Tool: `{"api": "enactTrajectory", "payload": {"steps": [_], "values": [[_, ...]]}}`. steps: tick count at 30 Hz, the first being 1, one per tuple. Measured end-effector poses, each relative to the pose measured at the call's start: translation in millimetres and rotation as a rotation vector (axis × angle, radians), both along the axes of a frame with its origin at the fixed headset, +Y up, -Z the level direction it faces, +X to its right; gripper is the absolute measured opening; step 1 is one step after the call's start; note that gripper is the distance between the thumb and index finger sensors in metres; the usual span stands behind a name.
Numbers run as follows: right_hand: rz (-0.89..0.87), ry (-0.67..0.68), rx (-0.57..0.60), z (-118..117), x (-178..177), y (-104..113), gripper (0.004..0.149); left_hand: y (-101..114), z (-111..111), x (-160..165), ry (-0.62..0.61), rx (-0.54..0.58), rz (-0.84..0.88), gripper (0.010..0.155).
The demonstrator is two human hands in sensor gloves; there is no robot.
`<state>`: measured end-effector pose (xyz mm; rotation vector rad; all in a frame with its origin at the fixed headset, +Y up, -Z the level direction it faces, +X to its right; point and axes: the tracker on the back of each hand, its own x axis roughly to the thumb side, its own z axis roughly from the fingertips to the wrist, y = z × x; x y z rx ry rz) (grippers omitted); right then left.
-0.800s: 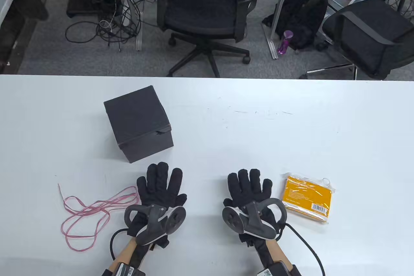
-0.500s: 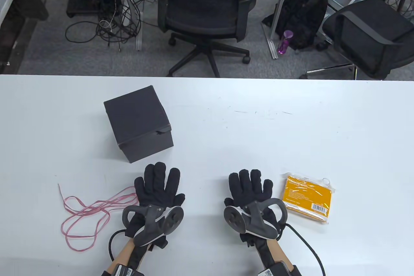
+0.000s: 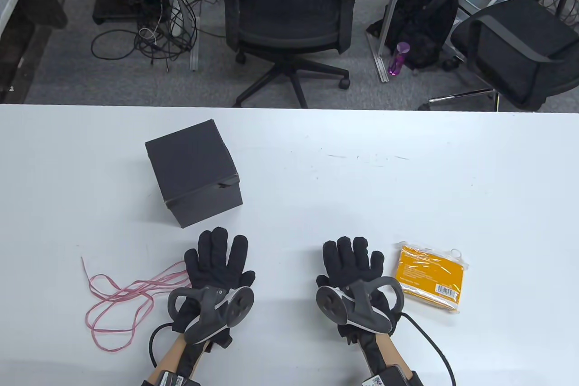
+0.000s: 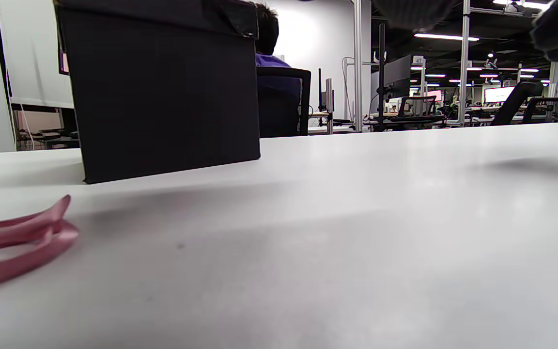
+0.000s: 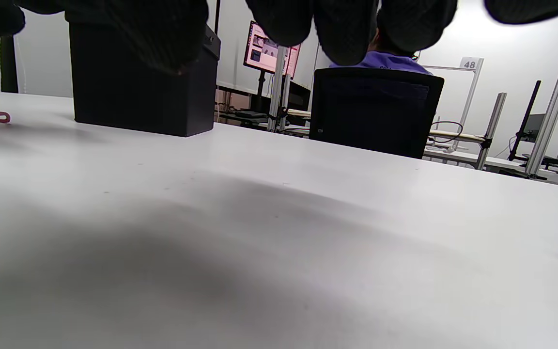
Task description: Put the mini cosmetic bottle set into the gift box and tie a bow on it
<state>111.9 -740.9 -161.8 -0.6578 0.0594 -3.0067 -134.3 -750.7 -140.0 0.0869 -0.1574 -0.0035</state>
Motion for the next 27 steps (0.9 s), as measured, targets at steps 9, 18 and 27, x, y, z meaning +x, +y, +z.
{"api": "enactTrajectory", "payload": {"steps": [9,18,27], "values": [[-0.033,-0.021,-0.007,-4,7,1,0.073,64,-24,-46,0.131,0.076,0.307,0.075],[-0.077,-0.058,-0.009,-7,18,2,0.072,98,-104,-102,0.333,0.001,0.366,0.076],[-0.092,-0.095,-0.030,-13,27,-2,0.071,77,-145,-127,0.442,-0.172,0.376,0.078]]}}
